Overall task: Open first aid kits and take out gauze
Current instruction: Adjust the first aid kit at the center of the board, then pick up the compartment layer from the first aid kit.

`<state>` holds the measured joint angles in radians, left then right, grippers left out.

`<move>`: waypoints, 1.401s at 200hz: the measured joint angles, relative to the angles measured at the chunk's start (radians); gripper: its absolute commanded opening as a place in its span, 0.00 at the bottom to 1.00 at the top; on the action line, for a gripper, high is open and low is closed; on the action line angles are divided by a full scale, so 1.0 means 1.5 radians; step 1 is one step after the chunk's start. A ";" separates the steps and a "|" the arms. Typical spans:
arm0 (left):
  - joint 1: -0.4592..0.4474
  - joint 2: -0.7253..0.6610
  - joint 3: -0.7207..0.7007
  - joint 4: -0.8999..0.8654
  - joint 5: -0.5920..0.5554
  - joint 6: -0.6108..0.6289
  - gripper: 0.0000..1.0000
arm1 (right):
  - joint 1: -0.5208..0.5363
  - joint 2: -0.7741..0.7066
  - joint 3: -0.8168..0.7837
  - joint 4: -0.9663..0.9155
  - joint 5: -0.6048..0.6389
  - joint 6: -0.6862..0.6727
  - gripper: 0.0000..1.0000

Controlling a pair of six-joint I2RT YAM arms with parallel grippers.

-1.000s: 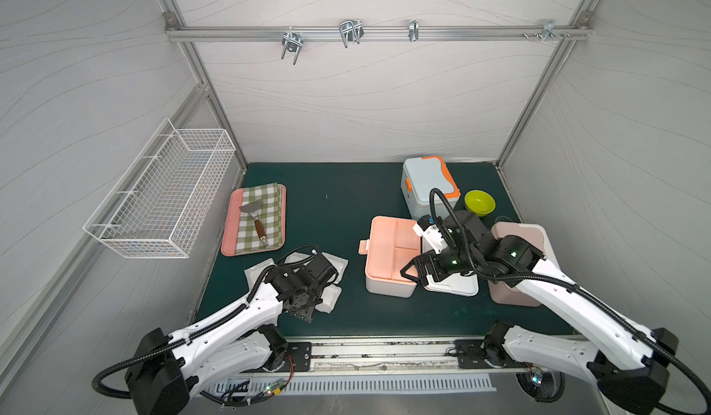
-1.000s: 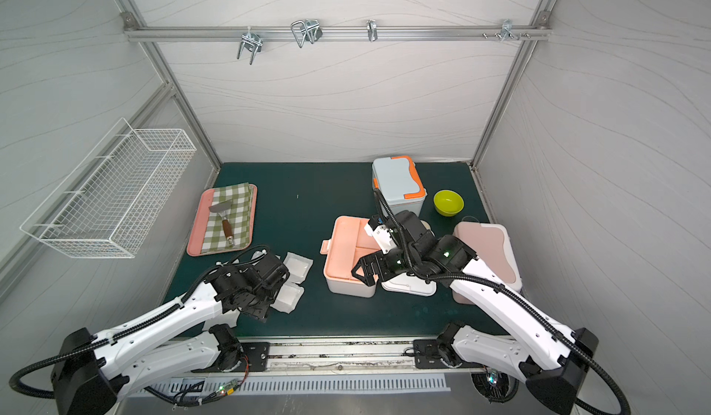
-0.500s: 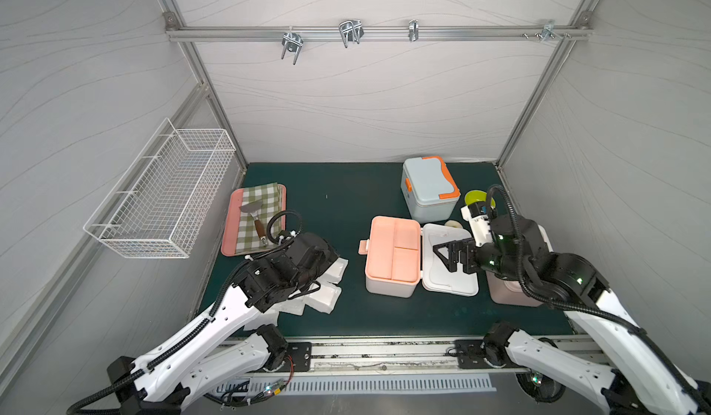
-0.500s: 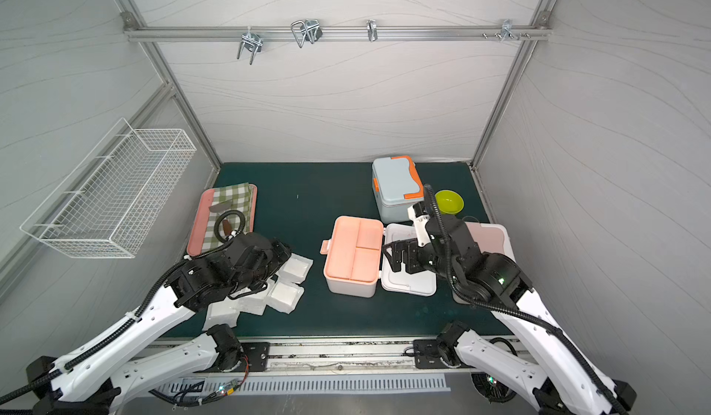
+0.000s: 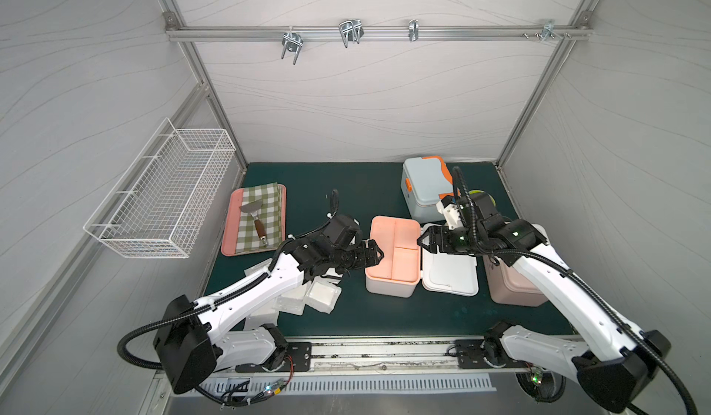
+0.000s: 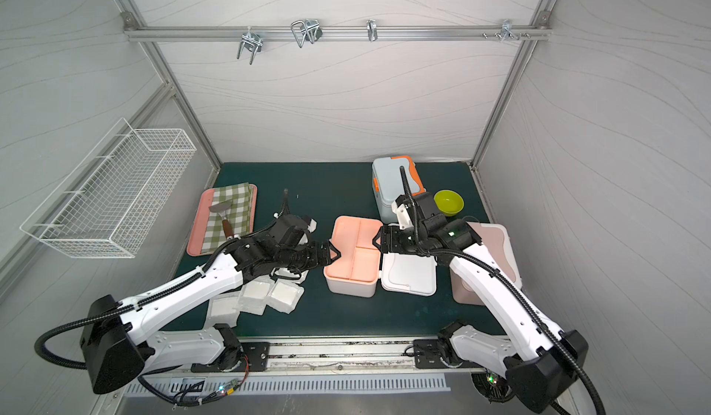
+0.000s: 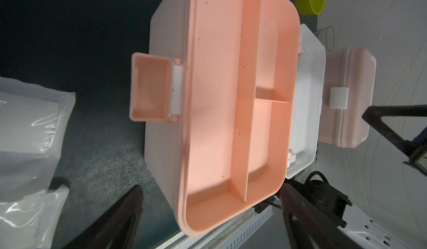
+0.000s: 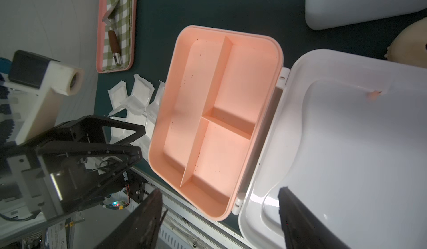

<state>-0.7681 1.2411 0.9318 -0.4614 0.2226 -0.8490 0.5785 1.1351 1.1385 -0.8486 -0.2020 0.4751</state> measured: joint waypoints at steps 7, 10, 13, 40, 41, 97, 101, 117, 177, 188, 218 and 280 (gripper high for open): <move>0.000 0.005 -0.003 0.012 0.010 0.002 0.93 | 0.010 0.012 0.002 0.003 0.010 0.003 0.76; 0.000 0.006 -0.003 0.016 0.014 0.002 0.92 | 0.015 0.016 0.002 0.004 0.017 0.004 0.76; 0.000 0.008 -0.004 0.020 0.018 0.003 0.92 | 0.021 0.020 0.004 0.005 0.021 0.006 0.76; 0.000 0.017 -0.012 0.053 0.046 0.005 0.92 | 0.078 0.071 0.032 0.007 0.087 0.022 0.74; 0.000 0.017 -0.013 0.053 0.047 0.005 0.92 | 0.080 0.074 0.034 0.007 0.091 0.022 0.75; -0.036 0.020 -0.052 0.110 0.067 -0.018 0.91 | 0.124 0.187 0.109 0.006 0.173 0.040 0.70; -0.039 0.021 -0.054 0.115 0.068 -0.020 0.91 | 0.126 0.195 0.113 0.005 0.177 0.041 0.69; -0.052 0.025 -0.064 0.134 0.070 -0.031 0.91 | 0.133 0.224 0.129 0.002 0.188 0.043 0.66; -0.060 0.005 -0.119 0.155 0.053 -0.049 0.91 | 0.150 0.304 0.170 -0.017 0.216 0.052 0.58; -0.060 -0.014 -0.125 0.142 0.039 -0.048 0.92 | 0.157 0.318 0.181 -0.020 0.220 0.053 0.56; -0.050 -0.079 -0.132 0.115 0.008 -0.047 0.92 | 0.180 0.353 0.211 -0.036 0.235 0.052 0.51; -0.012 -0.215 -0.179 0.080 -0.023 -0.040 0.99 | 0.215 0.431 0.262 -0.074 0.286 0.072 0.36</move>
<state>-0.7860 0.9184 0.6636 -0.3412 0.1879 -0.9096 0.9005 1.7817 1.5322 -0.9592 0.2272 0.5831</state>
